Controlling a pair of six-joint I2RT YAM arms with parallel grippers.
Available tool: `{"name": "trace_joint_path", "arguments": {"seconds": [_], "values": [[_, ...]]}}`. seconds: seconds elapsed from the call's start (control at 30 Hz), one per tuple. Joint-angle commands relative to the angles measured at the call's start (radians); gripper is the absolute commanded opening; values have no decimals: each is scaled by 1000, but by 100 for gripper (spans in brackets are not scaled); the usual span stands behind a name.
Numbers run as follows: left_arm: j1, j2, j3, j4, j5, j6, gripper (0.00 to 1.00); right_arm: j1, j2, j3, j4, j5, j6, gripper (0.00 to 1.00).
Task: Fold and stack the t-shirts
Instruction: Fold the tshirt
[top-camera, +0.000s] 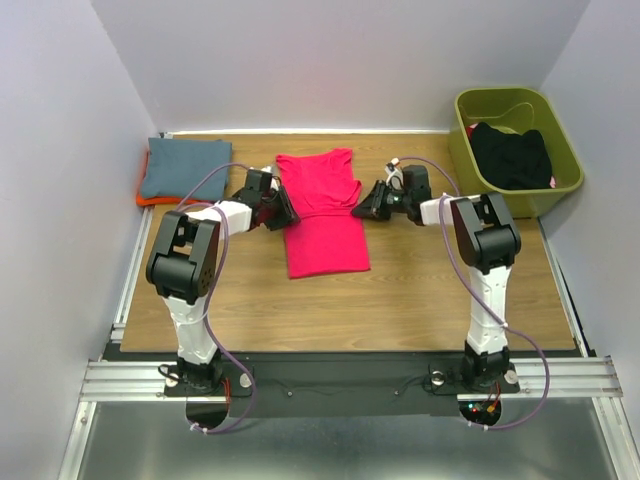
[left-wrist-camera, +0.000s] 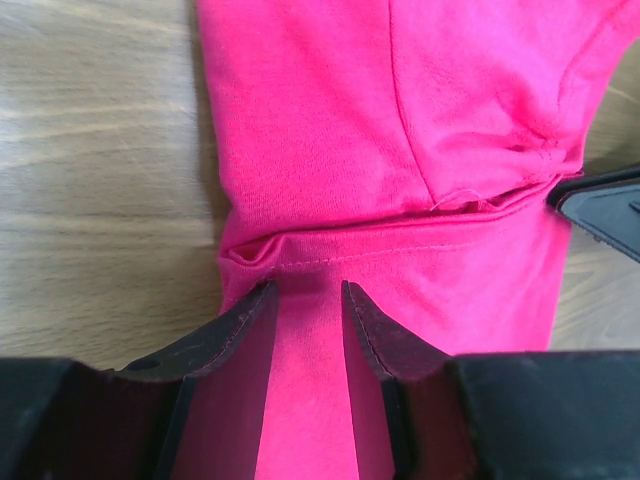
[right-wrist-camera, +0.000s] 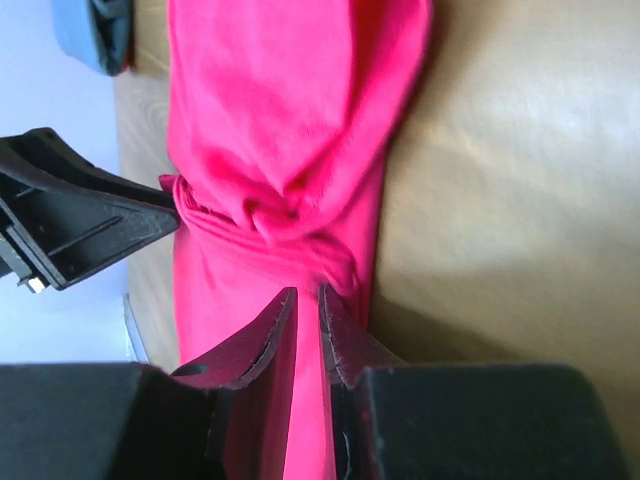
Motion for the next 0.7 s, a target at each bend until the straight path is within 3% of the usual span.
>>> {"name": "trace_joint_path", "arguments": {"seconds": [0.0, 0.2, 0.33, 0.53, 0.67], "values": [[-61, -39, -97, -128, 48, -5, 45, -2, -87, -133, -106, 88, -10, 21], [-139, -229, -271, -126, 33, -49, 46, -1, -291, -287, -166, 86, -36, 21], [-144, -344, -291, -146, -50, -51, 51, -1, -381, -229, -239, 152, -86, 23], [-143, -430, -217, -218, -217, 15, 90, -1, -359, -88, -284, 247, -137, 45], [-136, -473, -199, -243, -304, 61, 91, 5, -279, 19, -284, 266, -143, 52]]}}
